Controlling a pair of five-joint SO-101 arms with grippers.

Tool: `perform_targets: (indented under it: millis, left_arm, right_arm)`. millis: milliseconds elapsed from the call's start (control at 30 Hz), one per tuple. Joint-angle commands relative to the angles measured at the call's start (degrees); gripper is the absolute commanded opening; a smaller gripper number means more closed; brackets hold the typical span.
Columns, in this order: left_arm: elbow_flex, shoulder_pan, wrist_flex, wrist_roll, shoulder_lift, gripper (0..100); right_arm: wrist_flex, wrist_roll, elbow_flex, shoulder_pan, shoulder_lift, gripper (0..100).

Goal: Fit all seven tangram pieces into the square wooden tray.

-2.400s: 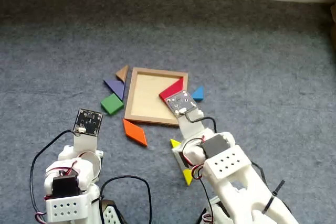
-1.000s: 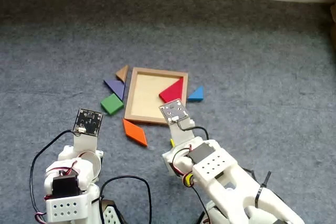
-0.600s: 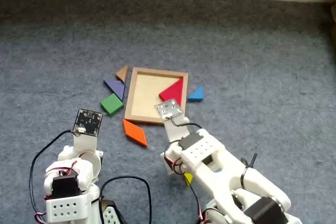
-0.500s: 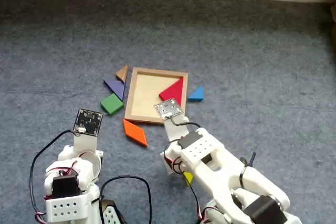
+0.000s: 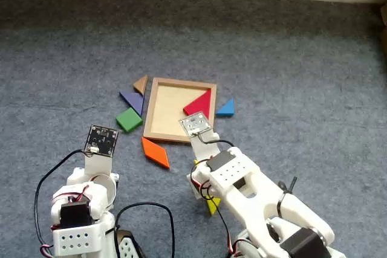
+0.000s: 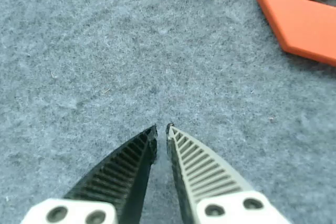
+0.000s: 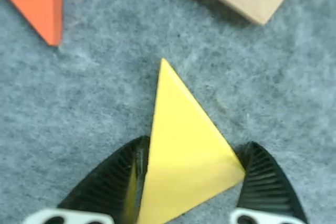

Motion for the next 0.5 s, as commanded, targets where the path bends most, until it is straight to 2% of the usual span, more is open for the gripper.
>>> perform_targets:
  millis: [0,300,467]
  left_arm:
    - [1.1,0.4,0.35,0.35,-1.54,6]
    - [1.1,0.4,0.35,0.35,-1.54,6]
    - [1.1,0.4,0.35,0.35,-1.54,6]
  right_arm:
    - [0.13,1.58,1.1,0.22,-6.46,18.2]
    - [0.48,4.04,9.01,0.4,-23.6,18.2]
    - [6.55,3.96,9.19,3.3,-27.56,18.6]
